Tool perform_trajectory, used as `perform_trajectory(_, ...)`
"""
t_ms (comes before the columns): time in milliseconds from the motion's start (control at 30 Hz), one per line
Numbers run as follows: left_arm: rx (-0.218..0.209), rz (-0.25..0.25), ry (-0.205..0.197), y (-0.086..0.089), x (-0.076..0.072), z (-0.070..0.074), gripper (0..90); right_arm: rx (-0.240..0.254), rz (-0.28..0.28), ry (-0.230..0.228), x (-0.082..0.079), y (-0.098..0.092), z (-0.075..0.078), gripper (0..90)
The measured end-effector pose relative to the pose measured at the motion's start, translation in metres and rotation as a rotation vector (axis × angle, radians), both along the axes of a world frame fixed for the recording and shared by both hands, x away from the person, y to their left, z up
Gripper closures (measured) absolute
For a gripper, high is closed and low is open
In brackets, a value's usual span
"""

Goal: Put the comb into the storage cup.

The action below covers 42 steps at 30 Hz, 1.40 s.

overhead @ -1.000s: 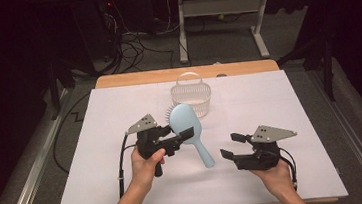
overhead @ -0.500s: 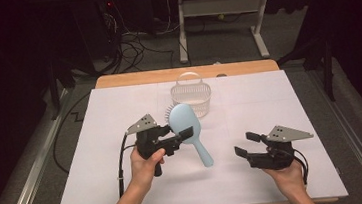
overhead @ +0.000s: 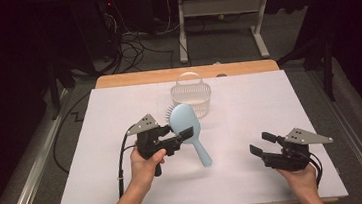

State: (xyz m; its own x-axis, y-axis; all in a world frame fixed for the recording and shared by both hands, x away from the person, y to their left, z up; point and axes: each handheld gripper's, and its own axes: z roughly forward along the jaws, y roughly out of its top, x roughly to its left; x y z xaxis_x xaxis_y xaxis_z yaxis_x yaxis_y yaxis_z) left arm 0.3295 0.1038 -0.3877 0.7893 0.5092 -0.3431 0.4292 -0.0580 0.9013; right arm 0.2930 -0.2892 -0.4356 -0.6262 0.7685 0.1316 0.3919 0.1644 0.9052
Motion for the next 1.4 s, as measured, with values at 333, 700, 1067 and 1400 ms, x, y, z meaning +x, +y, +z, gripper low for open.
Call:
perform_trajectory(333, 0.034, 0.036, -0.007, 0.006, 0.002, 0.007, 51.9, -0.008, -0.035, 0.003, -0.006, -0.022, -0.013, 31.5)
perform_trajectory(700, 0.041, 0.089, -0.044, 0.017, 0.003, 0.031, 51.8, -0.005, -0.053, -0.004, -0.006, -0.025, -0.017, 31.7)
perform_trajectory(1067, 0.055, 0.098, -0.047, 0.020, 0.010, 0.038, 51.7, -0.027, -0.053, 0.000, -0.006, -0.017, -0.018, 31.8)
perform_trajectory(1400, 0.058, 0.096, -0.054, 0.018, 0.015, 0.045, 51.8, -0.018, -0.051, -0.003, -0.008, -0.018, -0.017, 31.1)
